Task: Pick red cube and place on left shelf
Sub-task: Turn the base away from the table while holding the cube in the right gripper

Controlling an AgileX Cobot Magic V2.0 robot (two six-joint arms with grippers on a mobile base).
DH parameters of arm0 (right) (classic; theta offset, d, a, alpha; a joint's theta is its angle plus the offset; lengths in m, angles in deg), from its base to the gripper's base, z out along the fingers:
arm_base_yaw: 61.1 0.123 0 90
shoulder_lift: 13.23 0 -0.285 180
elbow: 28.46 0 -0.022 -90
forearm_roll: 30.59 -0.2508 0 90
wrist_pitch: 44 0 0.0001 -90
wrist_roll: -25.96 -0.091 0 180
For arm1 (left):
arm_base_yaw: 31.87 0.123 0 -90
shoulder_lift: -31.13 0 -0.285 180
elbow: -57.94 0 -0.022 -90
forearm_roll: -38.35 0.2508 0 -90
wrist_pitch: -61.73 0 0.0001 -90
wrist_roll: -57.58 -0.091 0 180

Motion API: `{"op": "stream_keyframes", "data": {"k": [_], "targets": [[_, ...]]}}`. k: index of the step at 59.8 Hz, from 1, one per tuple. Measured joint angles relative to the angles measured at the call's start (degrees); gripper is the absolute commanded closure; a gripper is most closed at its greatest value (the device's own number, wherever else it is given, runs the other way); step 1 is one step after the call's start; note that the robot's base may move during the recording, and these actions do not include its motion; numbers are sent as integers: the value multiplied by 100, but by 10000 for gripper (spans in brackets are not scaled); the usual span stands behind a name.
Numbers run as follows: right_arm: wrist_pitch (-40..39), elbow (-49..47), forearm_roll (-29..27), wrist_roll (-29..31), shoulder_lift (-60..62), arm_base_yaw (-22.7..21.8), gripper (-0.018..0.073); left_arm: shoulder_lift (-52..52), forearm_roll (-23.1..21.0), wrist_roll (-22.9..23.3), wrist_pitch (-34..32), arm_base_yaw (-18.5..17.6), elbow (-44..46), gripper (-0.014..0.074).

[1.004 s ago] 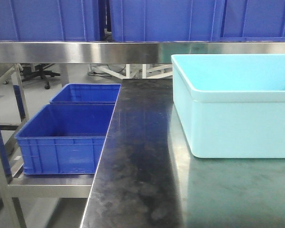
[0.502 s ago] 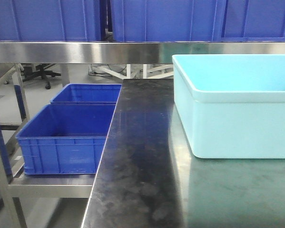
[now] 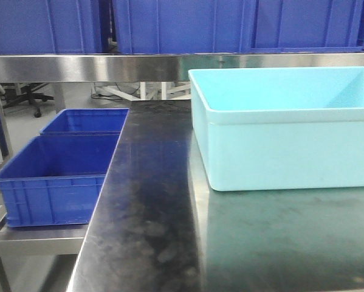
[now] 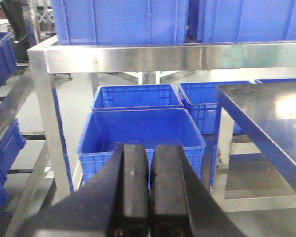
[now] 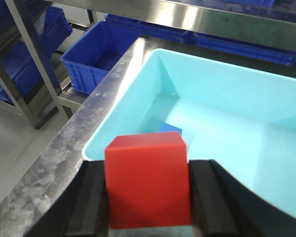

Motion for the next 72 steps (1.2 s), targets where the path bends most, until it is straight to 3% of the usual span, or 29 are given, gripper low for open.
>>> {"op": "stream_keyframes", "data": {"k": [72], "targets": [[0,0,0,0,0,0,513,0,0,0,0,0,0,495]]}}
